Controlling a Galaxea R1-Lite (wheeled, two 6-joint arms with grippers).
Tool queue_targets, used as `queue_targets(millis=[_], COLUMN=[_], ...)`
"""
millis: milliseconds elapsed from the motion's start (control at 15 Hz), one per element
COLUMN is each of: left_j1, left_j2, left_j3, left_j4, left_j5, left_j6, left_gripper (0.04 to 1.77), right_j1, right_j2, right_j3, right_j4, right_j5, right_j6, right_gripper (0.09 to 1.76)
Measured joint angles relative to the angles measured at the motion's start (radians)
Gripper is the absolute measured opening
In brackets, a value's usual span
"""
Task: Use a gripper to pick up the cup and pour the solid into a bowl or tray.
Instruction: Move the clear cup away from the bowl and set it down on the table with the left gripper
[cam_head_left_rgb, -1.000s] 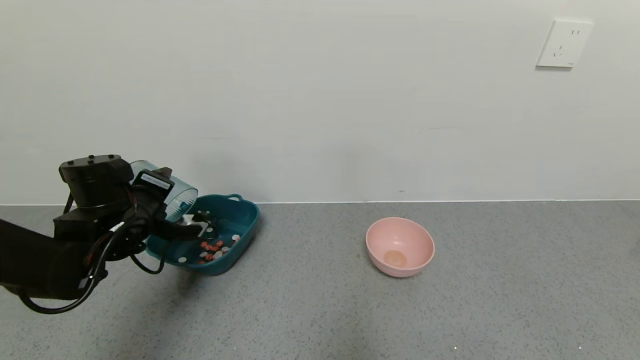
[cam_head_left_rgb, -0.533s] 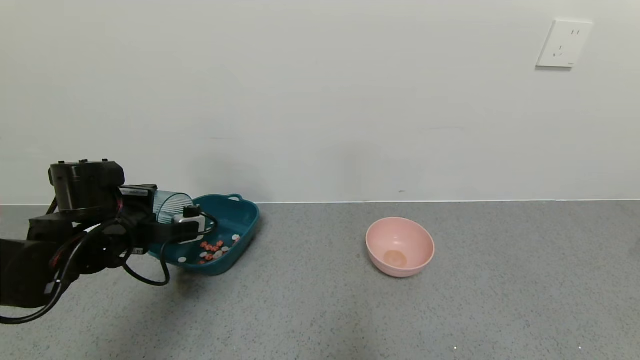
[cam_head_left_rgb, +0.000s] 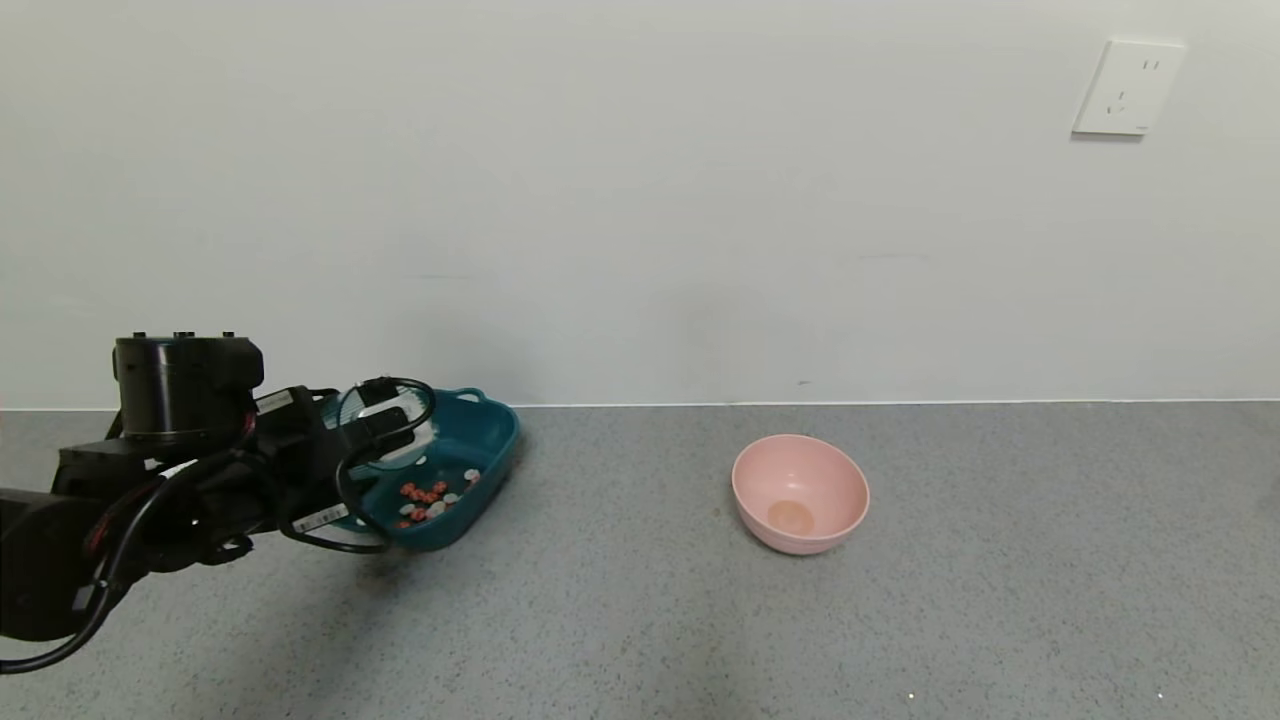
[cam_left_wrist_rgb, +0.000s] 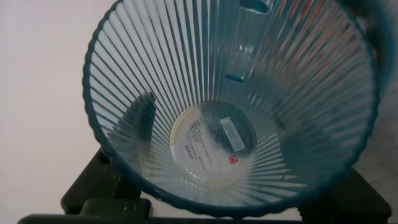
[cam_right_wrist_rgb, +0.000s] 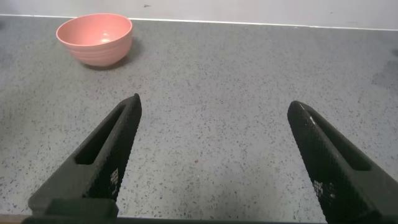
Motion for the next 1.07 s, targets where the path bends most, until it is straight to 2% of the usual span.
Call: queue_targets(millis=[333,600,800,933,1067], left_j1=[-0.103,-0.21,-0.305,-0.351,-0.371], left_j2=[-0.004,-0.003,0.012,0.027,0.042], left_j3=[-0.001,-0.011,-0.028,-0.033,-0.033], left_j4=[-0.005,-0.011,-0.014,-0.013,-0.012], left_j5=[-0.069,-0.066,-0.054,-0.053,-0.058], left_j6=[-0.317,-0.56,-0.797,-0.885,-0.925], left_gripper=[1.29,1.29,1.29,1.29,1.29], right_j1=[0.0,0.001,0.0,0.0,0.0], right_j2=[0.0,0.0,0.0,0.0,0.0], right_j3=[0.0,0.0,0.0,0.0,0.0], right_j4=[0.0,0.0,0.0,0.0,0.0], right_j5=[0.0,0.001,0.0,0.001,0.0], right_j6=[0.0,0.0,0.0,0.0,0.0], right_gripper=[1.71,1.71,1.71,1.71,1.71])
